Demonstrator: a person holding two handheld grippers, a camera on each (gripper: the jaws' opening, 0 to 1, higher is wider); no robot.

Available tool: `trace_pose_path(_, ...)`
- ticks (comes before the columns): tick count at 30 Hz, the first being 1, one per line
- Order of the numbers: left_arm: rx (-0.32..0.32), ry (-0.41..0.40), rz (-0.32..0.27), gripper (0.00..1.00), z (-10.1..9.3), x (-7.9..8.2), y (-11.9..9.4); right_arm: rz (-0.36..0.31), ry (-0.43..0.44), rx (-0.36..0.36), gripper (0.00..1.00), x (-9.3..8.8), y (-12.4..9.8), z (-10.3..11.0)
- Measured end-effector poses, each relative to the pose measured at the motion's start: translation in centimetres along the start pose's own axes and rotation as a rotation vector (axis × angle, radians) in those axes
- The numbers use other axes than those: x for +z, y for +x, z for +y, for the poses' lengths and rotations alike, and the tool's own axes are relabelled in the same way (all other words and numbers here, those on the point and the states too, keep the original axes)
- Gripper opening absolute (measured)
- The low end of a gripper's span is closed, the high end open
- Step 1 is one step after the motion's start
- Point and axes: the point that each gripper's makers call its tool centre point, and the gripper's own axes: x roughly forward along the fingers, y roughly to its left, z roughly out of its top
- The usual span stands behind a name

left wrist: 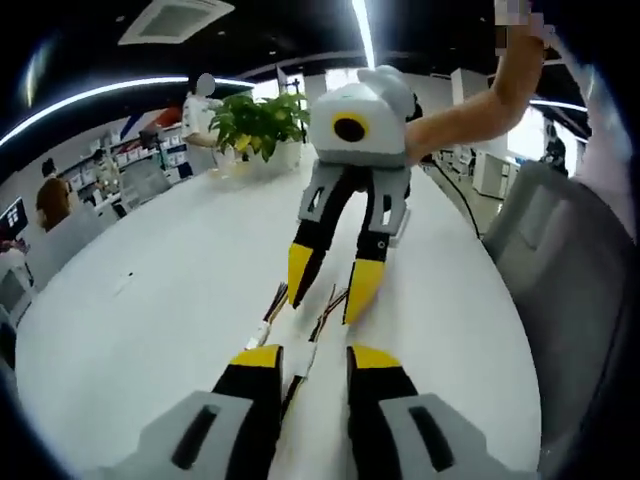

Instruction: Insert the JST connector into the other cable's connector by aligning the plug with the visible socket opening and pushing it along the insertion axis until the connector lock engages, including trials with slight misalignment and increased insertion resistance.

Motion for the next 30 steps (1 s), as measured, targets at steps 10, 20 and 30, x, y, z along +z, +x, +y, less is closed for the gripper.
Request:
trace_pose_path(10,0.142,-0.115,-0.066,0.35,0.1,1.8,-3.0,-0.059,0.070,-0.094,0.31,2.4,-3.1,1.7)
trace_pose_path(20,0.225,-0.211,-0.127,0.53,-0.8,3.3,-5.7,-0.119,0.150,-0.160,0.47,3.9,-5.2,3.4)
trace_pose_path(30,0.310,-0.265,-0.136,0.67,-2.2,3.3,-8.2,-0.153,0.281,-0.280,0.64,4.3,-7.7,3.9)
